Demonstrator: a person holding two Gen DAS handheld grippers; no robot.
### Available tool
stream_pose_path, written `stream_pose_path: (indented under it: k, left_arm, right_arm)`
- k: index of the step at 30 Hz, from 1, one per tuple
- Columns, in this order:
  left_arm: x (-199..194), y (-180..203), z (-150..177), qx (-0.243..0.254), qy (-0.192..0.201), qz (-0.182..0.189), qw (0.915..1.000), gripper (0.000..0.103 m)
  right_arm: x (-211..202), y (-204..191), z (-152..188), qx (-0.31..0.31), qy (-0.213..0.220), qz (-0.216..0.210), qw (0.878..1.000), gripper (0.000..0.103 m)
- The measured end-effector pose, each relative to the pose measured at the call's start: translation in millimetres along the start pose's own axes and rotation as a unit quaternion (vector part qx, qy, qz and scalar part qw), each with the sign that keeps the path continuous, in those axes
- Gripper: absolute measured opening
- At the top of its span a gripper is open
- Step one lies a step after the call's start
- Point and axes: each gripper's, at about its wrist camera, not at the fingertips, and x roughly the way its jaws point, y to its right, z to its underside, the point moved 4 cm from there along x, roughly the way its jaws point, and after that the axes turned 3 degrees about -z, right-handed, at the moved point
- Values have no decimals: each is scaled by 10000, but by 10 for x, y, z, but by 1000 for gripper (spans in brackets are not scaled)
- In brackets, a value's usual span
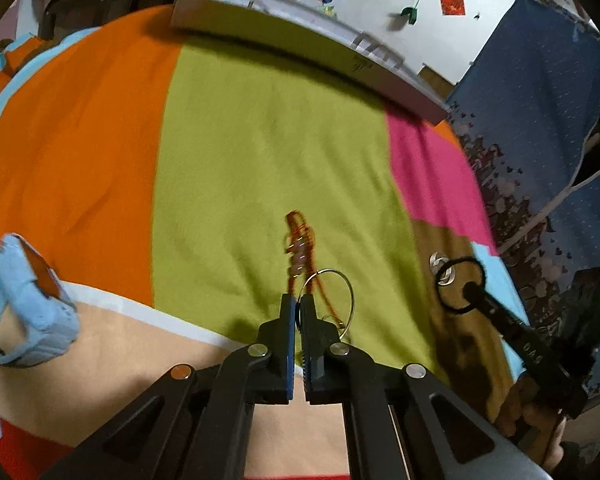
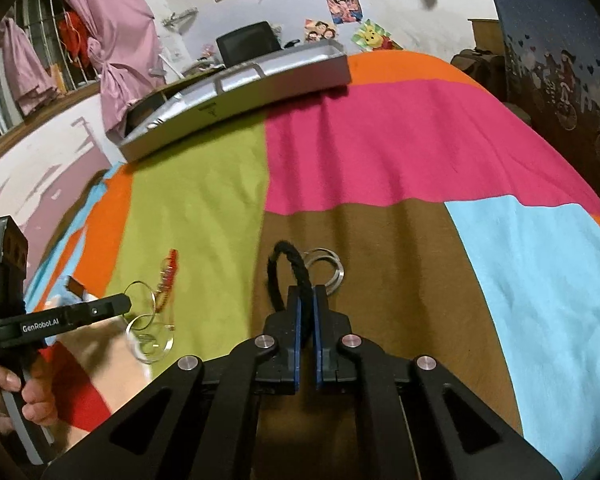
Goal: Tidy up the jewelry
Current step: 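Grasp the black band with silver rings with the right tool while the left tool grasps the red-cord rings, then carry the black band and red-cord rings into the tray and open both tools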
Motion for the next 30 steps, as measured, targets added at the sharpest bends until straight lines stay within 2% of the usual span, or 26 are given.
stream_pose_path:
  k: [5,11,16,20,27,30]
  left_arm:
    - [-173,82,-84,-64,14,134,9999,3]
    - [-344,161,-339,94,83,26,9999,3]
    - [-529,255,-802,304,297,-92,9991,3]
    - [-627,357,-1289,472,617,-215,9967,3]
    - [-526,523,-2068,415,1202,-305,9914,3]
    - [-388,564,-2266,391,1346,-283,9897,3]
  right_arm:
    - [-190,-126,-91,-226,115,-161,9995,5]
    - [-378,-307,-379,-579,324,-346,9972,5]
    - [-413,-493,-778,-832,458,-503,9942,5]
    - [-356,-618,-1147,-1058,529,-516,9916,5]
    - [-73,-608,-1951,-1088,748,-89,9912,5]
    - [107,-576,-2200,-1085,766,158,9910,5]
